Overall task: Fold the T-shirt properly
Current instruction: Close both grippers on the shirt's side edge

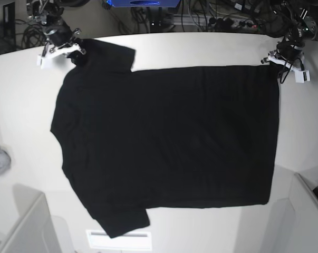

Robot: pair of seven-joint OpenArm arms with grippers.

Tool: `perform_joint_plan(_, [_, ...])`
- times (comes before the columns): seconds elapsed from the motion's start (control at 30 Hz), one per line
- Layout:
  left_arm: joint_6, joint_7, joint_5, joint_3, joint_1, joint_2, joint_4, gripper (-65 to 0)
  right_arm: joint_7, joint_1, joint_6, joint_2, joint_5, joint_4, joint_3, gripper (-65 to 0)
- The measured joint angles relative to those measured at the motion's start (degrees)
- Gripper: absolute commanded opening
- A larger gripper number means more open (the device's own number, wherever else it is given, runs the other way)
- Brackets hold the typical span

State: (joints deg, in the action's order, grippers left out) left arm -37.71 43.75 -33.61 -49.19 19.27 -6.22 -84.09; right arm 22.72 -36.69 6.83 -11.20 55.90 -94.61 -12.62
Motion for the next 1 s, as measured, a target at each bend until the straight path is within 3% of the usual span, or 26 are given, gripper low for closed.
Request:
perform_joint_plan(0.23, [0.33,1.29,1.31,0.00,4.42,0.15,-5.03,-65.0,2.21,-3.43,-1.68,0.11,-1.79,-5.31,-0.02,-65.0])
perform_joint_plan(0.67, [0.17,1.53,1.44,0.02,11.80,0.42,-11.91,-65.0,2.19,-8.50,-1.68,0.20,-1.73,-14.14,-0.02,-65.0])
perform_joint_plan(0.93, [0.17,1.99,1.09,0.20,12.76,0.50,-17.18,-65.0,2.23,-5.49,-1.68,0.02,-1.73,-14.56,0.00,-65.0])
perform_joint_plan(1.0, [0.31,1.97,1.05,0.31,12.31,0.52,-18.45,-65.0,4.50,-3.96,-1.88,0.00,-1.77,-14.58,-0.02,-65.0])
